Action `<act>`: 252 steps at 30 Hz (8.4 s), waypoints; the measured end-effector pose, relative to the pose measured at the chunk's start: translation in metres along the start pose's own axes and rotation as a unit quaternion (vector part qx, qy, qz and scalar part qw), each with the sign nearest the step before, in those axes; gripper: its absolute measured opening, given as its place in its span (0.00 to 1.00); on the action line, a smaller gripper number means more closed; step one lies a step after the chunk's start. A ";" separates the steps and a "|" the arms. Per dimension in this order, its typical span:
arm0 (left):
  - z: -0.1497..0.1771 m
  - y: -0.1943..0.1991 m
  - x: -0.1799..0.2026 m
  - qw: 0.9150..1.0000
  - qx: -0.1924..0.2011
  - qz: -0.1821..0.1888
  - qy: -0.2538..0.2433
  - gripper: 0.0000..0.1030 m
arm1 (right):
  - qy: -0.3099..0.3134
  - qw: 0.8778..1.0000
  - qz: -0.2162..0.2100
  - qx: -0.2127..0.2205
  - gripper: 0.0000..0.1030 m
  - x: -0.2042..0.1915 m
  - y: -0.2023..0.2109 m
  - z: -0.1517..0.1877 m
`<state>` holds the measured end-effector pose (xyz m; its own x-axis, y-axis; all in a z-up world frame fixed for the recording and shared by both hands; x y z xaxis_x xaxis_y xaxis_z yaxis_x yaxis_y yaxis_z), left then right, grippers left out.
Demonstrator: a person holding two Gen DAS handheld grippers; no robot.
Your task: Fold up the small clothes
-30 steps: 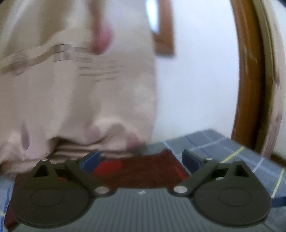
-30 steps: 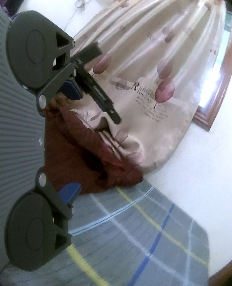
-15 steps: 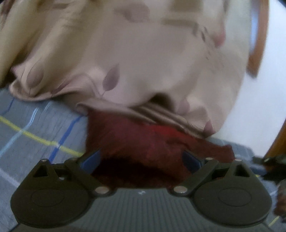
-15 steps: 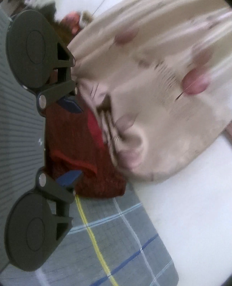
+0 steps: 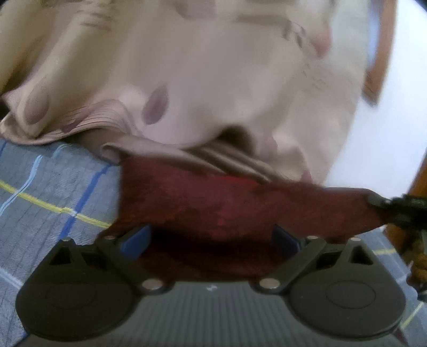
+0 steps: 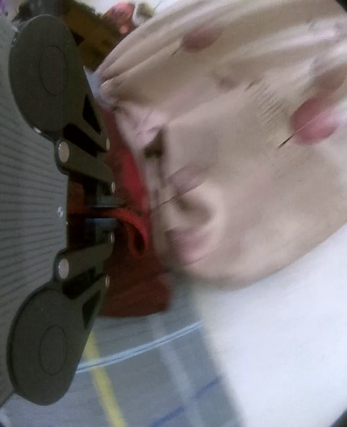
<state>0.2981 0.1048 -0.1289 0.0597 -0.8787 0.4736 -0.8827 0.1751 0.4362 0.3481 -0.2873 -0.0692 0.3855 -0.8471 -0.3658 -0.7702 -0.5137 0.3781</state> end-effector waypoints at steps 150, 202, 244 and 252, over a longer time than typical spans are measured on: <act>0.095 0.267 -0.082 0.956 -0.141 0.185 0.178 0.12 | -0.198 0.965 -0.163 -0.058 0.13 -0.098 0.278 0.205; -0.057 0.053 -0.065 0.992 0.017 0.038 0.116 0.98 | -0.280 0.951 -0.117 0.065 0.77 0.068 0.065 0.047; -0.052 -0.021 -0.080 0.993 -0.054 -0.013 0.106 0.85 | -0.095 0.995 0.027 -0.008 0.62 0.033 0.023 0.026; -0.035 -0.024 -0.098 0.991 -0.052 -0.036 0.119 0.85 | -0.047 0.994 0.099 -0.025 0.06 0.040 0.003 0.015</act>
<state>0.3299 0.2020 -0.1585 0.2401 -0.7628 0.6004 -0.8204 0.1712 0.5455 0.3537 -0.3203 -0.0959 0.1780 -0.9172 -0.3564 -0.7989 -0.3462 0.4919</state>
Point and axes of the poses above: each gripper's, at about its wrist camera, not at the fingertips, and y roughly against the way its jaws point, x to its right, z to its underside, the point moved 1 cm from there along -y, roughly the way its jaws point, and after that the axes turned 12 degrees about y, right-handed, at the moved point
